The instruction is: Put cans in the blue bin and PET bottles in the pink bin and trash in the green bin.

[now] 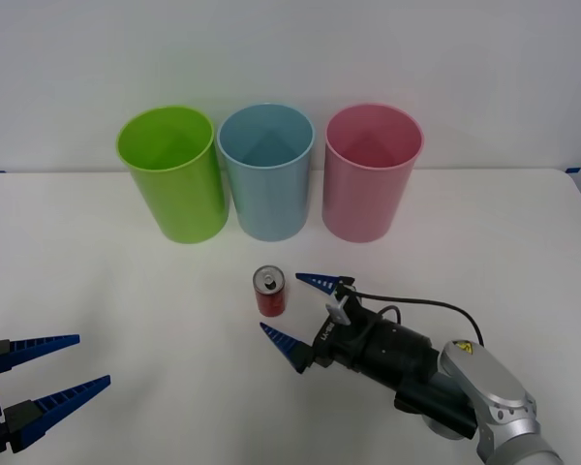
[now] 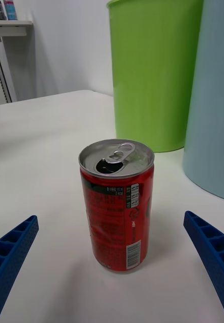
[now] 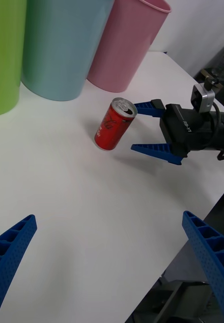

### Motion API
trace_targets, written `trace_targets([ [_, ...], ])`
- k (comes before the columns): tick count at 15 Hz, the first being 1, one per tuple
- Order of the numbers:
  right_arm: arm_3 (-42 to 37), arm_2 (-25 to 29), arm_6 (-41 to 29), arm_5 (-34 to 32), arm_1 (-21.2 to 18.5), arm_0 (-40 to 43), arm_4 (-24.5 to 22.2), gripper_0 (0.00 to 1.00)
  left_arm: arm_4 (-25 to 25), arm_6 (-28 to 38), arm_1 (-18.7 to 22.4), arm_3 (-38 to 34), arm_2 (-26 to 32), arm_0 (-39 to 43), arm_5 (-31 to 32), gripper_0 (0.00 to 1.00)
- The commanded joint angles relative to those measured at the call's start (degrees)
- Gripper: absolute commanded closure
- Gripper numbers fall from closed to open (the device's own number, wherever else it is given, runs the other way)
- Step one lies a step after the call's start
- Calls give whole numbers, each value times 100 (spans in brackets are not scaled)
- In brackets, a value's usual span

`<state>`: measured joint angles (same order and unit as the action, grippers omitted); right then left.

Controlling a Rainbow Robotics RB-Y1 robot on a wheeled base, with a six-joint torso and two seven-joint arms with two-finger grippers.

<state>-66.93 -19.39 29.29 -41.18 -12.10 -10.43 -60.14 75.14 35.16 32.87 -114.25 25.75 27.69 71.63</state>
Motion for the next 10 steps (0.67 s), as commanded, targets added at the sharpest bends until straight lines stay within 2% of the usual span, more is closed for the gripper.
trace_targets([
  [1, 4, -74, 33, 163, 58, -38, -6, 0, 1, 0, 0, 0, 0, 0, 0, 0],
  [10, -4, -285, 24, 620, 172, -187, -6, 0, 1, 0, 0, 0, 0, 0, 0, 0],
])
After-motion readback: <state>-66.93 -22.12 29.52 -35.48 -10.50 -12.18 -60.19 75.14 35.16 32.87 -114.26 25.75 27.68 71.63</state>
